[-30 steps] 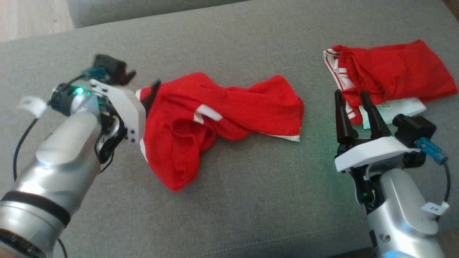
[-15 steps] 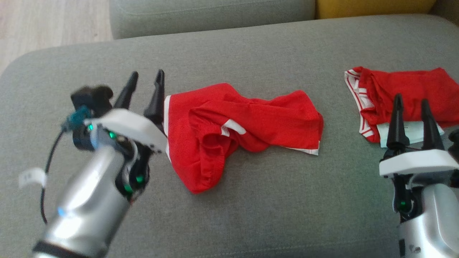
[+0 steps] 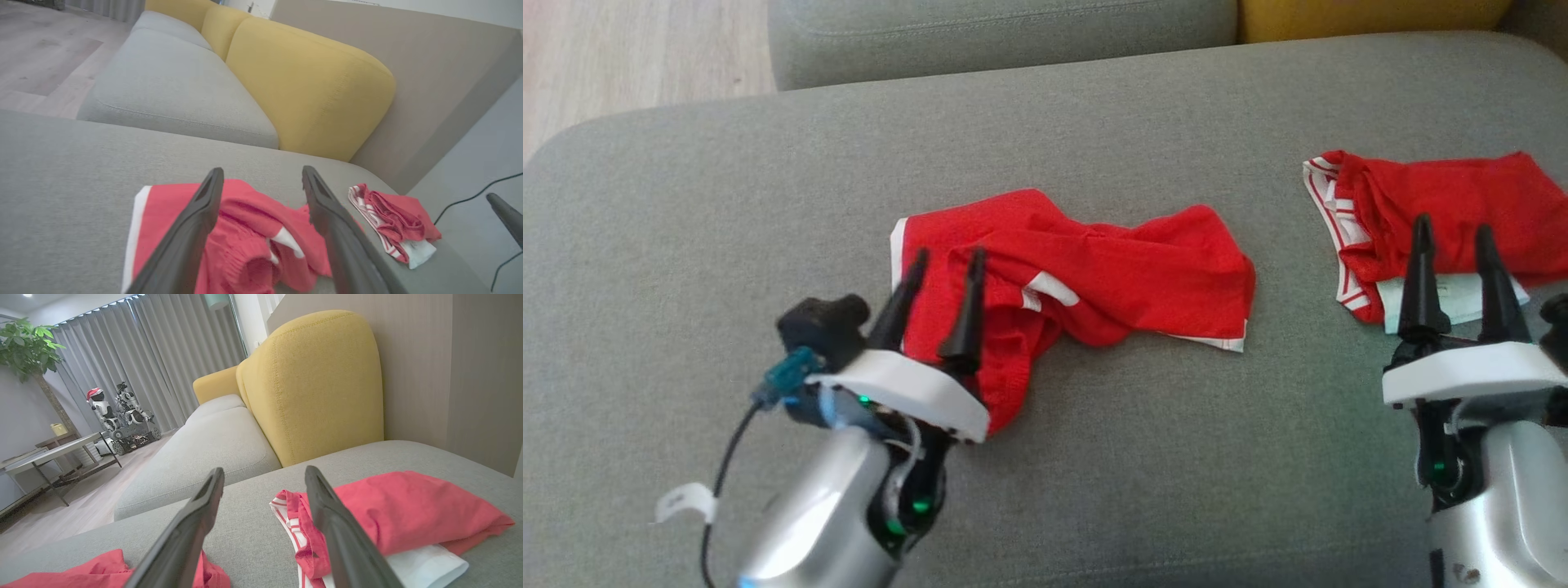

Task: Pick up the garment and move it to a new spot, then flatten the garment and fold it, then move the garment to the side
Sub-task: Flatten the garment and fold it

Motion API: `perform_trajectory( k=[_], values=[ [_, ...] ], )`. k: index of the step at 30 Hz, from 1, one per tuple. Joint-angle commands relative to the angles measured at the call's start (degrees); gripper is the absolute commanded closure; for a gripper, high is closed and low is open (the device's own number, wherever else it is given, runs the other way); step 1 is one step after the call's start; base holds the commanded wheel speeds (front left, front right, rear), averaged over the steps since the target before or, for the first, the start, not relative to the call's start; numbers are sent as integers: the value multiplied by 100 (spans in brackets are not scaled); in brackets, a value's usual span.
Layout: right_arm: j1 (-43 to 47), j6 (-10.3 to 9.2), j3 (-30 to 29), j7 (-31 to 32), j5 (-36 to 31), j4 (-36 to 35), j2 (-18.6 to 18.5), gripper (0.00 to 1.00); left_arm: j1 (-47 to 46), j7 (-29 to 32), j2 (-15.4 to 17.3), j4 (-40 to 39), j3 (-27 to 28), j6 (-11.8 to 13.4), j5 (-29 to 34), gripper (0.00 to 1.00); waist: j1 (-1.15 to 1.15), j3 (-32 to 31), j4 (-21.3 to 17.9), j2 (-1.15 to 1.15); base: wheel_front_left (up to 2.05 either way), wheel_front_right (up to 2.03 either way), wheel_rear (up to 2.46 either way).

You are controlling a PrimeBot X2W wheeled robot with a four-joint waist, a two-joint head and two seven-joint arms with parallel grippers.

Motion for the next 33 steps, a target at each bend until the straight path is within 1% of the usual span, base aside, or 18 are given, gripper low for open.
perform_trajectory(
  k=[1,5,10,12,16,18,24,33],
  values=[
    [-52,-5,181,19,21,-210,-13,0,-240,-68,-43,-114,117,-78,40,0,0,20,-32,0,0,0,0],
    [-57,-5,226,20,57,-160,-13,0,-238,120,-235,-57,-181,-243,-32,0,0,67,-85,0,0,0,0],
    [-81,-5,286,3,76,-88,-13,0,-202,412,-361,28,-457,-236,-87,0,0,107,-136,0,0,0,0],
    [-96,-5,309,-7,85,-49,-13,0,-170,552,-413,93,-543,-178,-146,0,0,121,-160,0,0,0,0],
    [-136,-5,351,-36,101,27,-13,0,-151,690,-472,334,-535,95,-217,0,0,152,-210,0,0,0,0],
    [-157,-5,369,-47,106,57,-13,0,-185,702,-496,457,-503,142,-283,0,0,172,-233,0,0,0,0],
    [-215,-5,405,-64,91,132,-13,0,-404,638,-535,921,-438,148,-381,0,0,224,-311,0,0,0,0],
    [-266,-5,437,-87,71,202,-13,0,-666,389,-582,1462,-422,29,-564,0,0,271,-437,0,0,0,0]
  ],
)
